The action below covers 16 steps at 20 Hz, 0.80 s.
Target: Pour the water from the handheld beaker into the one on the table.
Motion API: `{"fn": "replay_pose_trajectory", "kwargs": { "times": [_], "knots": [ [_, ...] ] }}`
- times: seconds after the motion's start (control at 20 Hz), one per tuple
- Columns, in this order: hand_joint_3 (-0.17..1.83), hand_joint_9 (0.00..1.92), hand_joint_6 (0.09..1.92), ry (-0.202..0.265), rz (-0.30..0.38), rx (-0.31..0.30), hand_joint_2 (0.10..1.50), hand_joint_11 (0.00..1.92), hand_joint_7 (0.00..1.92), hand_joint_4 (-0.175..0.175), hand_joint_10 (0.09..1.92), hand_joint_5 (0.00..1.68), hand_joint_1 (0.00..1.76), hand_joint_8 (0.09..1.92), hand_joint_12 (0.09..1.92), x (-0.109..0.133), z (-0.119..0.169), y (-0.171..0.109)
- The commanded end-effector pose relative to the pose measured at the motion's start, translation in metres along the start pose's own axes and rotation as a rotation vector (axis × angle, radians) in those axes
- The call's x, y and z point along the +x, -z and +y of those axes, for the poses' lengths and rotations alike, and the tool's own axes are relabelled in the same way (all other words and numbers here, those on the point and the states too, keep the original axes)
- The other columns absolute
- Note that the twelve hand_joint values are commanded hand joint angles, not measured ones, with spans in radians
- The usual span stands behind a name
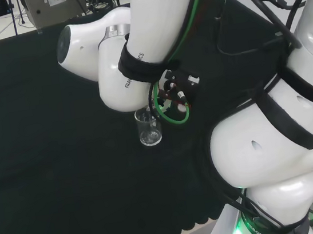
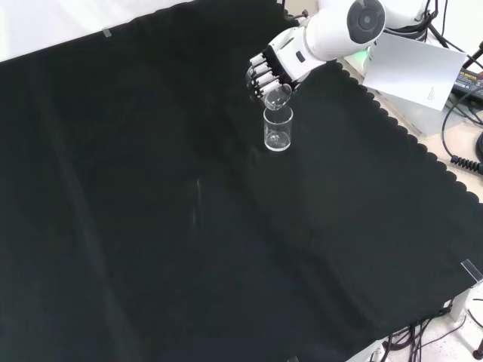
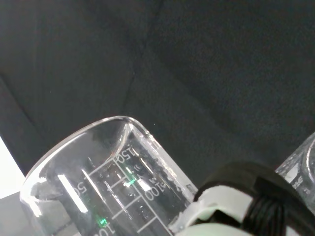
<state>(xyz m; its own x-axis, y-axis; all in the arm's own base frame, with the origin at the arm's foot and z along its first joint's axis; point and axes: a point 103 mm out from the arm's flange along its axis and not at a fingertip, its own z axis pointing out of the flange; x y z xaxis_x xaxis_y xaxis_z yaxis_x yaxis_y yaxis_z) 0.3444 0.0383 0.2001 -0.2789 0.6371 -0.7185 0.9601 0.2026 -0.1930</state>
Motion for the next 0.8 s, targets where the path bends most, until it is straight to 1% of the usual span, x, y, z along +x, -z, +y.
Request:
{"fn": "replay_pose_trajectory", "kwargs": {
  "times": [0.05, 0.4, 0.65, 0.8],
  "knots": [
    [-0.17, 1.49, 0.91, 0.004, -0.027, -0.002, 1.14, 1.34, 1.40, -0.037, 0.88, 1.09, 1.13, 1.14, 0.68, 0.0022, 0.0008, 0.0021],
    [-0.17, 1.49, 0.91, 0.004, -0.050, 0.006, 1.14, 1.33, 1.40, -0.036, 0.88, 1.09, 1.13, 1.14, 0.67, 0.0021, 0.0003, 0.0038],
    [-0.17, 1.49, 0.91, 0.020, -0.086, 0.003, 1.14, 1.33, 1.40, -0.036, 0.87, 1.09, 1.13, 1.14, 0.67, 0.0058, -0.0005, 0.0071],
    [-0.17, 1.49, 0.91, 0.018, -0.101, 0.003, 1.14, 1.33, 1.40, -0.036, 0.87, 1.09, 1.13, 1.14, 0.67, 0.0067, -0.0007, 0.0089]
  ]
}}
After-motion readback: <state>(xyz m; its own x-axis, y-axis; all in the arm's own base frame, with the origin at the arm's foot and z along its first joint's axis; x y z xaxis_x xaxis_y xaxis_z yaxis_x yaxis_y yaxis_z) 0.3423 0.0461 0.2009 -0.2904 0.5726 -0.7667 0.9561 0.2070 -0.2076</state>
